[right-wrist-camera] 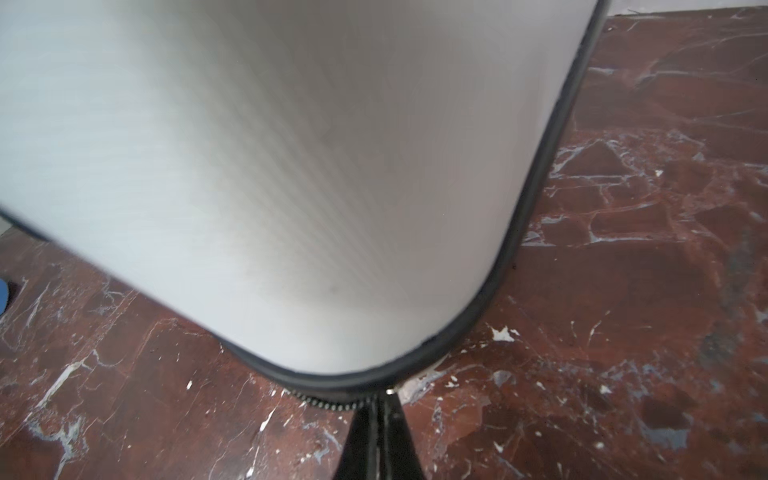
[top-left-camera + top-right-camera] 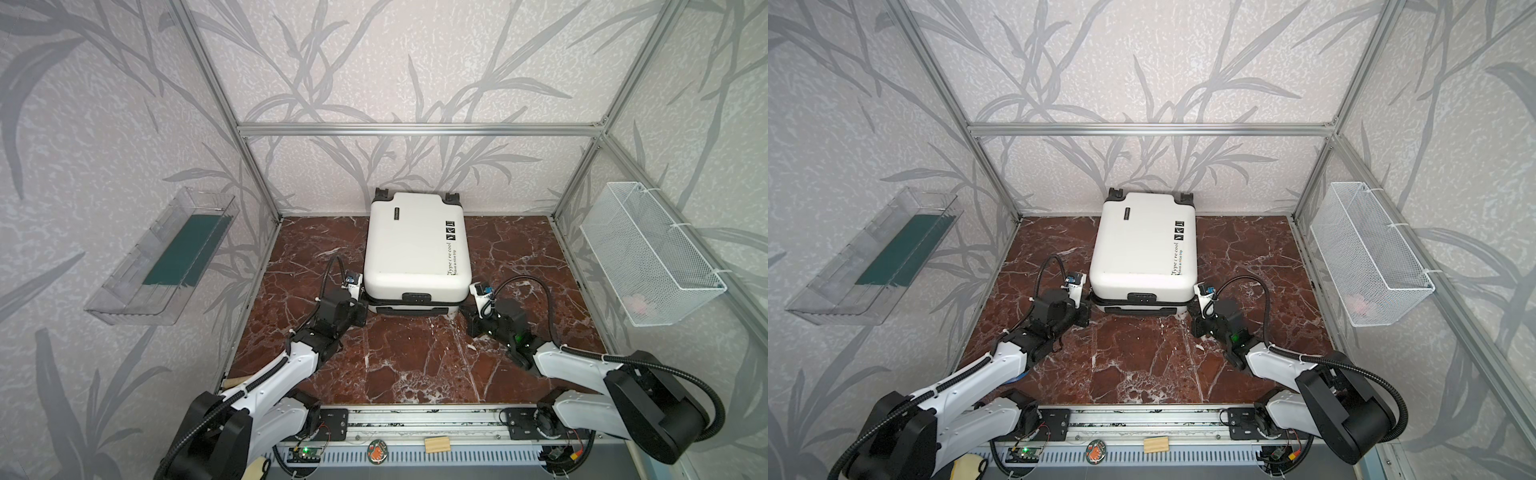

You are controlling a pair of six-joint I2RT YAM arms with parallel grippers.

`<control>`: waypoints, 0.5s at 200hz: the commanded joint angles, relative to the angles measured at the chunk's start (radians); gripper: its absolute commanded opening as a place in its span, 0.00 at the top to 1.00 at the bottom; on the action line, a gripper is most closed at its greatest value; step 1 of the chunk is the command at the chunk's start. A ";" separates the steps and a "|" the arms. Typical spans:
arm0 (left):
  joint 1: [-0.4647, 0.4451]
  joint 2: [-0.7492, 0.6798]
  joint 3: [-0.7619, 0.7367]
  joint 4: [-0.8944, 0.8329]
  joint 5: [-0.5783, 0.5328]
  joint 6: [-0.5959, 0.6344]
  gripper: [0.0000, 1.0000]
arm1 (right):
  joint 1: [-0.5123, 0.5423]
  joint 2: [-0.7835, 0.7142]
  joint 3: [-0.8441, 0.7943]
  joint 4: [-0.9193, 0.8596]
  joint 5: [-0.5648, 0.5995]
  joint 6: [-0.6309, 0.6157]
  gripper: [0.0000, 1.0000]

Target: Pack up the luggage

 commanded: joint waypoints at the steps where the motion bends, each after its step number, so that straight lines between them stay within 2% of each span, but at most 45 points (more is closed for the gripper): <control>1: -0.030 -0.002 0.003 0.061 0.143 0.025 1.00 | 0.087 -0.065 -0.005 0.027 -0.052 -0.065 1.00; 20: -0.030 0.000 0.004 0.064 0.132 0.021 1.00 | 0.095 -0.123 -0.008 -0.039 0.071 -0.065 1.00; 41: -0.031 0.007 0.008 0.069 0.126 0.021 1.00 | 0.095 -0.174 0.021 -0.159 0.132 -0.062 1.00; 76: -0.029 0.017 0.016 0.070 0.126 0.024 1.00 | 0.094 -0.188 0.135 -0.446 0.073 -0.067 1.00; 100: -0.029 0.019 0.017 0.070 0.125 0.025 1.00 | 0.094 -0.195 0.182 -0.558 0.041 -0.062 1.00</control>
